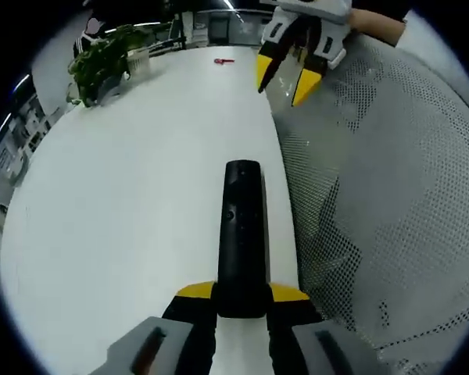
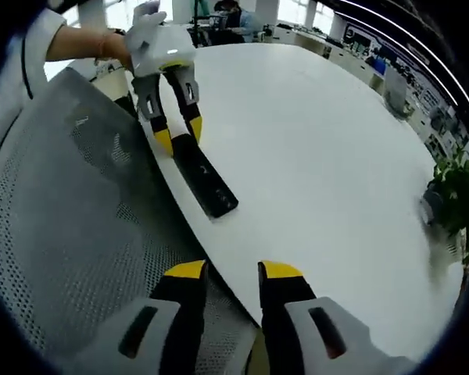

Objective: Press the specified remote control buttons in sequence, fully releasing each button before pressing the next.

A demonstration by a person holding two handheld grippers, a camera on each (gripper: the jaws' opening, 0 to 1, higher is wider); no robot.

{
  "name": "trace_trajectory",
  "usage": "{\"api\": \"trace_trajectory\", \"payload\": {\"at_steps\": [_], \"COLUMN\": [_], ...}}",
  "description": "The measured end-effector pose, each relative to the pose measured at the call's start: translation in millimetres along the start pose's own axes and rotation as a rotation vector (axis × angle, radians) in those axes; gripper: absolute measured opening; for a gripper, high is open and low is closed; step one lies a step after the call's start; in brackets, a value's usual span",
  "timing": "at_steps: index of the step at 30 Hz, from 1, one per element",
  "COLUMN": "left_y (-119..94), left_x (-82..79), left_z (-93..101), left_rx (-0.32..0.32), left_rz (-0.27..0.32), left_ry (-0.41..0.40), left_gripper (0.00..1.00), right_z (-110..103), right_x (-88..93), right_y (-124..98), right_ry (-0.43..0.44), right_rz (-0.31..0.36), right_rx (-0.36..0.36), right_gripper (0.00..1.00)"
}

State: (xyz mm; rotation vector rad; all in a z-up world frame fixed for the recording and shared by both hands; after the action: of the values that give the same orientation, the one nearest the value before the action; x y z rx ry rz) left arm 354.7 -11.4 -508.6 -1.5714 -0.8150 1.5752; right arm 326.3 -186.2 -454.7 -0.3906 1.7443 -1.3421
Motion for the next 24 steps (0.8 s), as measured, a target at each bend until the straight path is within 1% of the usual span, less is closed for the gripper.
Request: {"api": "trace_trajectory", "payload": {"at_steps": [1, 2, 4, 7, 10, 11, 12, 13, 15, 18, 21, 24], "left_y": [-0.3, -1.3, -1.8, -1.6, -1.8, -2.9, -3.1, -2.7, -2.4, -2.2, -1.7, -1.2], "left_x": [-0.4, 1.7, 2.2, 2.0, 3.9, 4.8, 5.1, 5.1, 5.7, 6.2, 6.5, 7.3], "left_z": [0.4, -0.9, 0.9, 5.4, 7.2, 7.9, 9.2, 9.0, 8.3, 7.8, 6.8, 6.9], "left_rx": [0.000, -0.012, -0.014, -0.017, -0.032, -0.034, -0.030, -0.030, -0.029, -0.028, -0.028, -0.036], "left_rz": [0.016, 0.021, 0.023, 0.022, -0.001, -0.020, -0.027, -0.031, -0.045, -0.052, -0.048, -0.040], "left_ry": [-0.014, -0.016, -0.031, -0.038, 0.022, 0.057, 0.066, 0.057, 0.072, 0.083, 0.069, 0.076], "left_gripper": [0.24, 0.24, 0.24, 0.24, 0.24, 0.24, 0.24, 0.24, 0.24, 0.24, 0.24, 0.24], "right_z": [-0.3, -0.2, -1.3, -3.6, -7.8, -10.0, -12.0, -13.2, -15.4, -19.8, -25.2, -26.6], "right_x": [-0.1, -0.6, -2.5, -9.4, -17.2, -20.3, -21.9, -23.8, -28.4, -33.8, -36.0, -37.2], "right_y": [0.9, 2.4, 5.4, 12.8, 22.7, 26.4, 28.3, 30.3, 35.5, 43.6, 55.2, 63.2], "right_ry": [-0.008, -0.015, -0.029, -0.028, -0.025, -0.040, -0.059, -0.075, -0.090, -0.109, -0.124, -0.150], "right_rz": [-0.006, -0.013, -0.025, -0.020, -0.018, -0.021, -0.027, -0.030, -0.035, -0.032, -0.044, -0.048], "right_rx": [-0.006, -0.009, -0.029, -0.063, -0.099, -0.114, -0.128, -0.135, -0.144, -0.167, -0.187, -0.183], "right_gripper": [0.24, 0.23, 0.22, 0.19, 0.16, 0.15, 0.10, 0.06, 0.00, 0.00, 0.00, 0.00]}}
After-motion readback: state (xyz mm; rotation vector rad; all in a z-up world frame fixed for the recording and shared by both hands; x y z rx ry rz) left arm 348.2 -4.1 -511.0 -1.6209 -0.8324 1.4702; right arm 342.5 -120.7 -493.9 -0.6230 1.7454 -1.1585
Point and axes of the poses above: the point that each gripper's makers call its tool centre point, and the gripper's own axes: y roughly forward along the fingers, z roughly to its right, x roughly out of its underside, the point moved 1 cm from there along -y, roughly backward along the fingers, and after that the axes turned 7 degrees about y, right-handed, at the moved point
